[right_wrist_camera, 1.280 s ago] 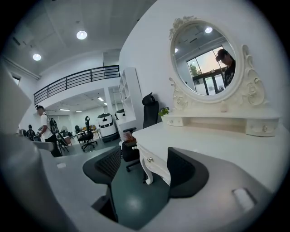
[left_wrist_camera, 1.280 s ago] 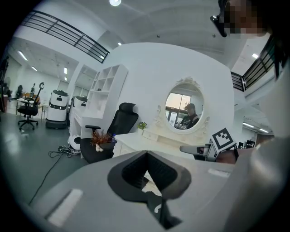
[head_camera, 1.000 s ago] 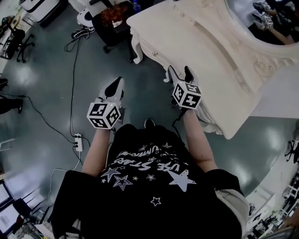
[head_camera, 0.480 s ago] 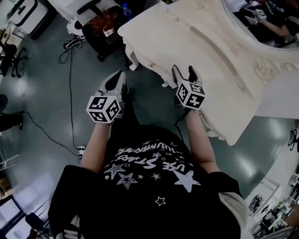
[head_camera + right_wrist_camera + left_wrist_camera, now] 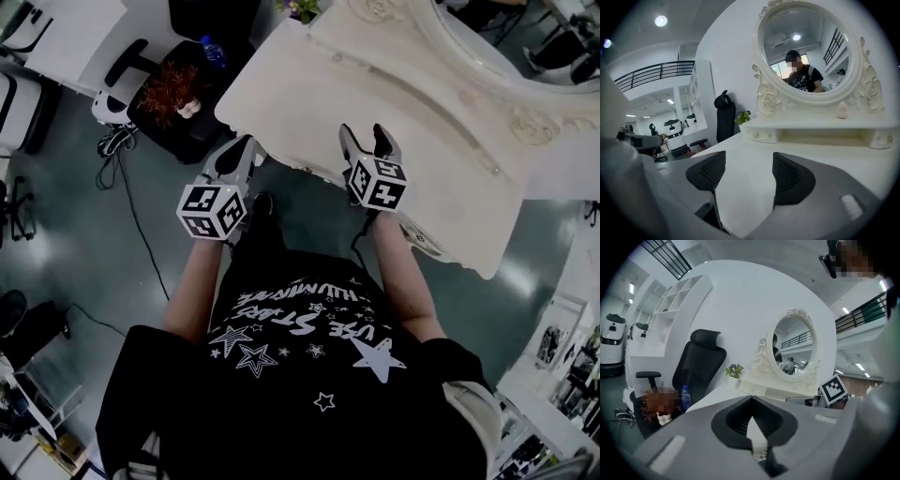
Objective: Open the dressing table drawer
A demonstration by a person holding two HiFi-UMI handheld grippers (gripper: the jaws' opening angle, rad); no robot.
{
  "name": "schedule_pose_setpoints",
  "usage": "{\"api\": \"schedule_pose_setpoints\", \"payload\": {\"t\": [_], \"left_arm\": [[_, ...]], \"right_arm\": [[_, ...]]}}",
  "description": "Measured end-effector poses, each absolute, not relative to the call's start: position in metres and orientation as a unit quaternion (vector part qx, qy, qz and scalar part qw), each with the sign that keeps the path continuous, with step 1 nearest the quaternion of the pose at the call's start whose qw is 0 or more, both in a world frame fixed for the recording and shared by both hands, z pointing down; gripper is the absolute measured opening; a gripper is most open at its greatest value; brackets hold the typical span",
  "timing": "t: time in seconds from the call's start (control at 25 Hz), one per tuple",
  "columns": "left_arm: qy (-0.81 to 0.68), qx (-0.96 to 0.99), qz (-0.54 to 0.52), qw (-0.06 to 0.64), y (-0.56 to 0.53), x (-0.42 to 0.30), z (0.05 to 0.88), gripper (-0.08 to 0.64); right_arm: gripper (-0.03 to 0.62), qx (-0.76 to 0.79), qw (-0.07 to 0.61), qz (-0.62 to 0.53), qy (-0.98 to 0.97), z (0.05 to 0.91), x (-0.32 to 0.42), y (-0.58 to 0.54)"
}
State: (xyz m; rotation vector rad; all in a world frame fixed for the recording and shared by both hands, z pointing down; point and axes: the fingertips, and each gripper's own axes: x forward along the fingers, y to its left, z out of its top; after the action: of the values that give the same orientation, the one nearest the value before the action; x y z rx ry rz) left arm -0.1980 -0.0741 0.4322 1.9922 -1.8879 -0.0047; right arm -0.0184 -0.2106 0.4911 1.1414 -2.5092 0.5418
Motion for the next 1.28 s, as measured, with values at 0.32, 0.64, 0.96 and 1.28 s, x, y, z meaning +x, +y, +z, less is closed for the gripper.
{"api": "schedule_pose_setpoints", "payload": {"t": [0.32, 0.64, 0.96, 1.28], "left_arm": [[-0.615, 0.761, 0.024, 0.205, -0.152, -0.257, 0.438, 0.000], [-0.572, 0.787, 0.040, 0.226, -0.204, -0.286, 0.456, 0.000], [-0.547, 0.804, 0.055, 0.228, -0.243, -0.301, 0.474, 0.000], [-0.531, 0.812, 0.061, 0.234, -0.265, -0.309, 0.487, 0.000]], "right_arm": [[0.325, 0.465, 0.164, 0.209, -0.845, 0.499, -0.069, -0.259], [0.322, 0.519, 0.167, 0.217, -0.810, 0.508, -0.095, -0.298], [0.290, 0.560, 0.182, 0.211, -0.781, 0.527, -0.118, -0.332], [0.236, 0.586, 0.200, 0.209, -0.757, 0.546, -0.125, -0.356]]}}
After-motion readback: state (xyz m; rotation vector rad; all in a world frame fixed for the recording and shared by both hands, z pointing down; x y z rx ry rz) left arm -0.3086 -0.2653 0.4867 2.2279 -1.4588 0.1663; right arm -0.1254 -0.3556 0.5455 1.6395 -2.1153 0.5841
